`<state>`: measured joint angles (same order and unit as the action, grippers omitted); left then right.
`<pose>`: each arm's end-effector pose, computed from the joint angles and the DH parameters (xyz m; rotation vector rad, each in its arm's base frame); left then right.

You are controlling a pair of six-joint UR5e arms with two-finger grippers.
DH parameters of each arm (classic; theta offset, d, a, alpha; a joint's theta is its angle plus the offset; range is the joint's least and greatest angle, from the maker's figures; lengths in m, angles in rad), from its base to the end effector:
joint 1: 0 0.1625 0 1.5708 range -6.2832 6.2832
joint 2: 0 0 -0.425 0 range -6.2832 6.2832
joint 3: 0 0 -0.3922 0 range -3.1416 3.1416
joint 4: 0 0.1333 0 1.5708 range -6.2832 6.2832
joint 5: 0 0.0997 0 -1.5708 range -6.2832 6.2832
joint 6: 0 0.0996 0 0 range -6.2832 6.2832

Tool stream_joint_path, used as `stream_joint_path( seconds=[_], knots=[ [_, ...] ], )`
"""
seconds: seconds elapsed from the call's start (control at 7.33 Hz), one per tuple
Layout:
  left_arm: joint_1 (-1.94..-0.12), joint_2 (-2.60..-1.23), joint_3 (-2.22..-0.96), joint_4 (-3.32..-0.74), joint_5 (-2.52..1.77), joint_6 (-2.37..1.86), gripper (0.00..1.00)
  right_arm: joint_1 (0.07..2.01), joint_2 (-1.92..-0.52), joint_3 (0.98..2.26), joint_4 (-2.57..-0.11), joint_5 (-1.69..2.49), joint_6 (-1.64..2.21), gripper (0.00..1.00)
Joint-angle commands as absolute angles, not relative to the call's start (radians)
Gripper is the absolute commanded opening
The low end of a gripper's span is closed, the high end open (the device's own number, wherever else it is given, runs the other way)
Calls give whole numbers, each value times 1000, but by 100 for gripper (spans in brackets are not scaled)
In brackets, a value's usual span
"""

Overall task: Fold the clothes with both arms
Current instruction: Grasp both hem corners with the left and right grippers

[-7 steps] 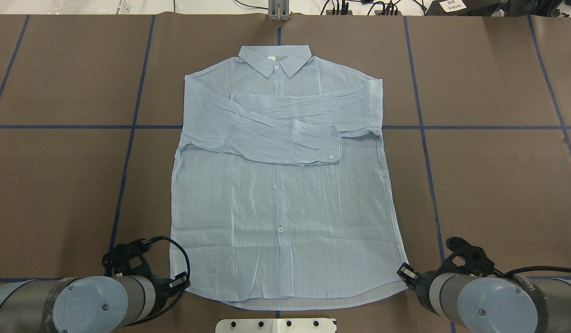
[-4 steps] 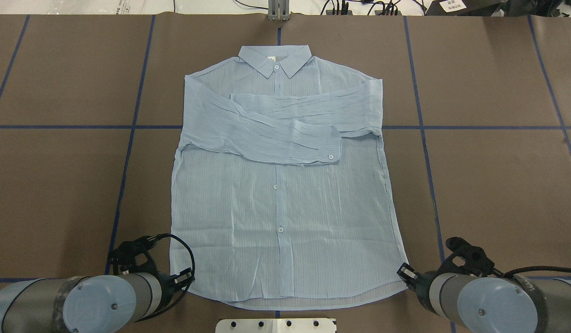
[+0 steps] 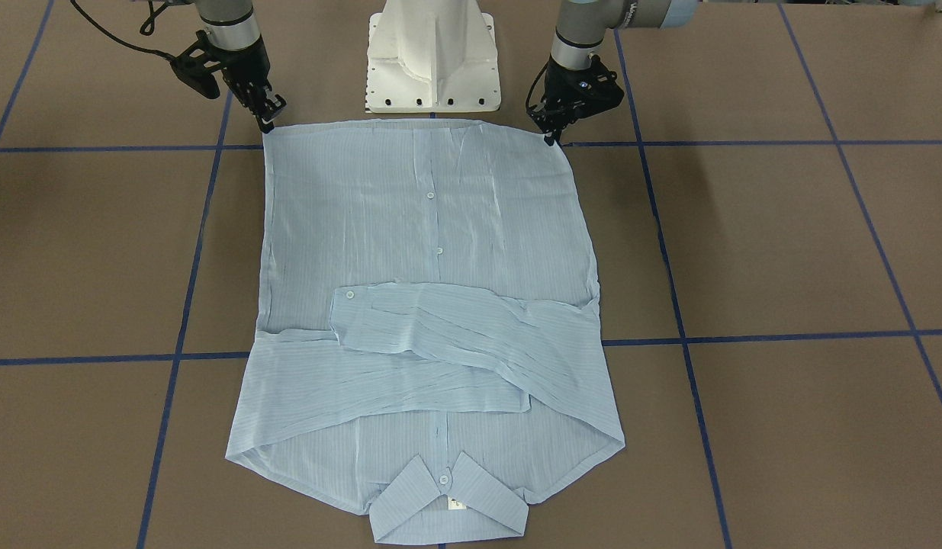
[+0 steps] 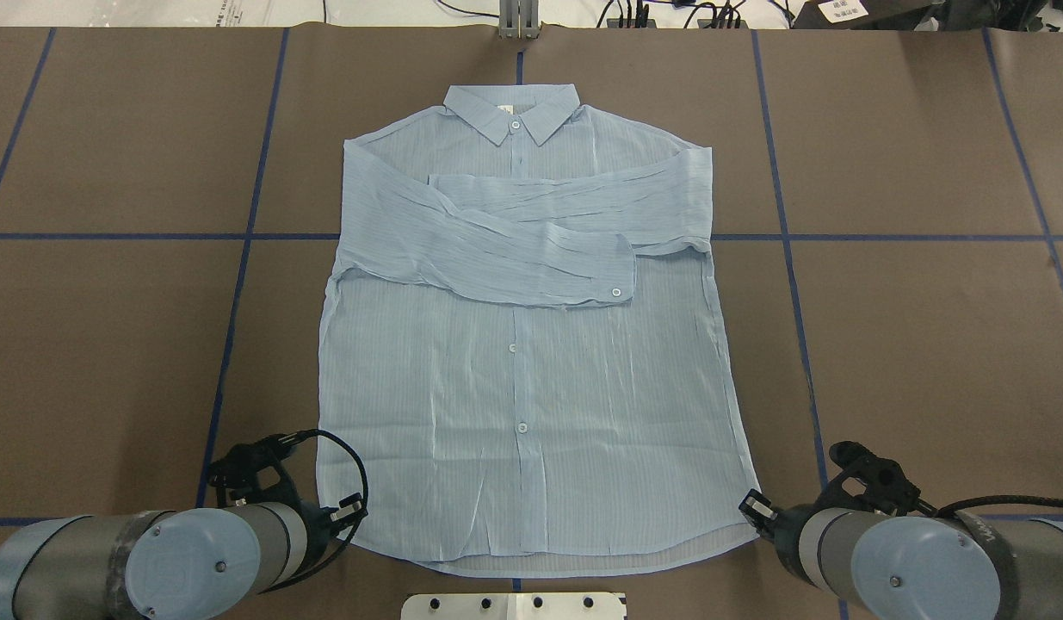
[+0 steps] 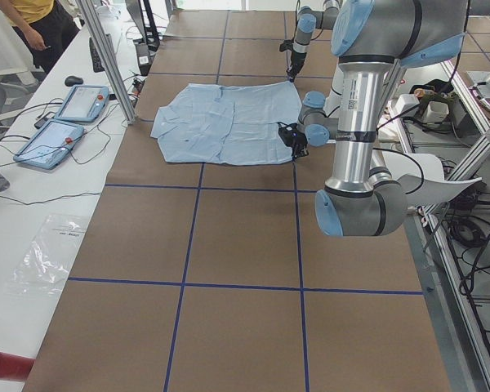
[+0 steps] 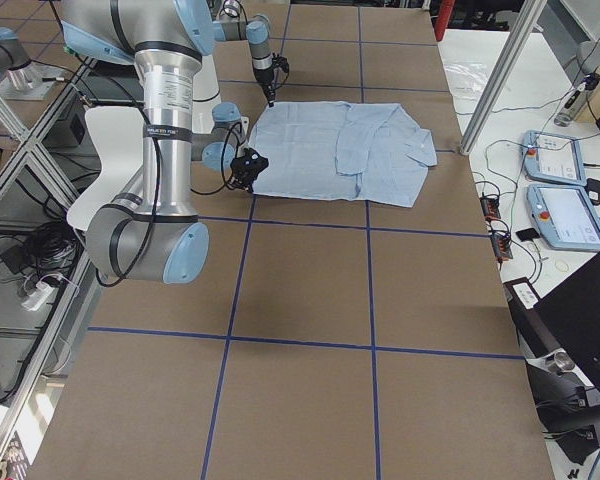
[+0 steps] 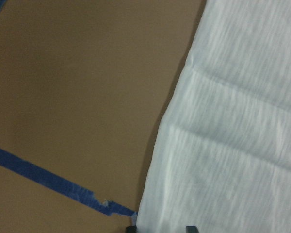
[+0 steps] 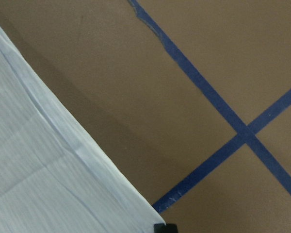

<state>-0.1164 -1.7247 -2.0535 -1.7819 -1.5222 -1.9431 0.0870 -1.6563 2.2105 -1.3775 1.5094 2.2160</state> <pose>0.5015 -0.1977 0.3404 -0.0635 0.8552 -0.4793 -0.4241 -0.1769 0.3847 -0.1531 -0.7515 0.7199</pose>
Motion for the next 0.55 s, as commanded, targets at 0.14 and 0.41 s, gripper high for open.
stream_joint_path(
  seconds=[0.14,0.41],
  knots=[
    [-117,-1717,-2106,-1779,-1525,-1944,0,87,-1657,2214,-1378,1509,2217,0],
    [-113,-1710,-2207,-1776,-1535,-1954,0,89,-1664,2265,-1382,1509,2218,0]
  ],
)
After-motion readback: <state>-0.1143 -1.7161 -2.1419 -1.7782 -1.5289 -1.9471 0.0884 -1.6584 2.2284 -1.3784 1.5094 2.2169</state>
